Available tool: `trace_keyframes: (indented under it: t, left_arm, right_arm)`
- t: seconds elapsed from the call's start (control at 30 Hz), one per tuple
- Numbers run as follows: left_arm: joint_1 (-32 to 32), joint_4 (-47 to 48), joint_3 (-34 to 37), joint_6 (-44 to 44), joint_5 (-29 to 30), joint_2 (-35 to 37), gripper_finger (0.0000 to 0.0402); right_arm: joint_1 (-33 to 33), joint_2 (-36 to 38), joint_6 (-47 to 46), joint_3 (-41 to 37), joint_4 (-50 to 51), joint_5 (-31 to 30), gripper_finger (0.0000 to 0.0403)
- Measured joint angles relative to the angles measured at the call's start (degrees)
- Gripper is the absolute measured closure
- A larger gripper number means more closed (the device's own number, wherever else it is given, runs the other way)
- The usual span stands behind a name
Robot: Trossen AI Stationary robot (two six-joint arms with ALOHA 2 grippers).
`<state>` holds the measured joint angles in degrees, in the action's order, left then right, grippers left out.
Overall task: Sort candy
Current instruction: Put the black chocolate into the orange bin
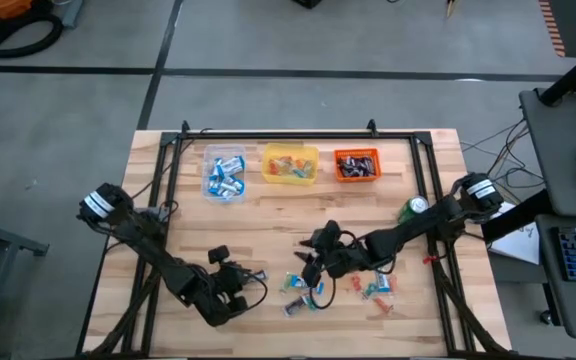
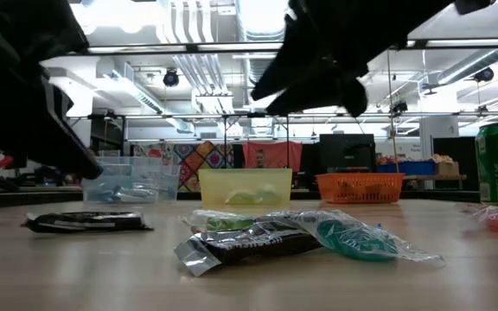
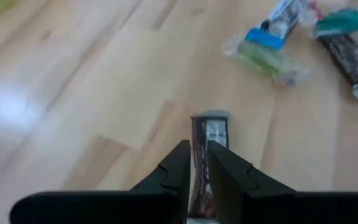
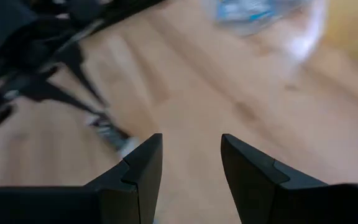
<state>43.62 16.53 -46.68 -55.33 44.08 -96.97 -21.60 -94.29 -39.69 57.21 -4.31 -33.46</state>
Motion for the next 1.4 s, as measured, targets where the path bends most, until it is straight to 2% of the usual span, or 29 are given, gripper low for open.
trace_keyframes:
  t: [0.1, 0.27, 0.5, 0.63, 0.87, 0.97, 1.2, 1.4]
  left_arm:
    - [0.00, -0.43, 0.10, 2.54, 0.20, 0.79, 0.0366]
    - [1.57, -0.59, 0.12, 9.84, -4.66, 0.55, 0.0366]
    - [3.06, -0.72, 2.95, 7.49, -4.95, 0.41, 0.0365]
    - [3.23, -3.43, 5.52, 5.20, -5.03, 0.25, 0.0365]
    - [3.64, -11.67, 9.89, 4.38, -5.58, -0.28, 0.0365]
    - [3.88, -13.96, 11.03, 3.55, -4.89, -0.61, 0.0364]
    - [4.22, -14.63, 11.38, 3.58, -4.53, -0.89, 0.0364]
    - [4.39, -14.71, 11.50, 3.56, -4.58, -0.91, 0.0364]
  right_arm:
    - [1.42, -1.79, -0.16, 0.00, -6.51, 6.35, 0.0248]
    - [4.10, -5.98, -1.27, 0.00, -14.16, 15.19, 0.0248]
    - [6.44, -12.54, -4.82, 4.93, -13.92, 19.40, 0.0248]
    - [7.06, -15.01, -4.85, 9.26, -9.85, 21.54, 0.0248]
    - [7.07, -20.24, -3.98, 19.42, 3.79, 22.01, 0.0248]
    - [7.14, -22.86, -3.92, 23.93, 8.18, 23.98, 0.0248]
    - [7.38, -28.64, -4.51, 31.00, 10.07, 30.85, 0.0248]
    - [7.77, -30.71, -5.72, 32.74, 9.99, 31.14, 0.0248]
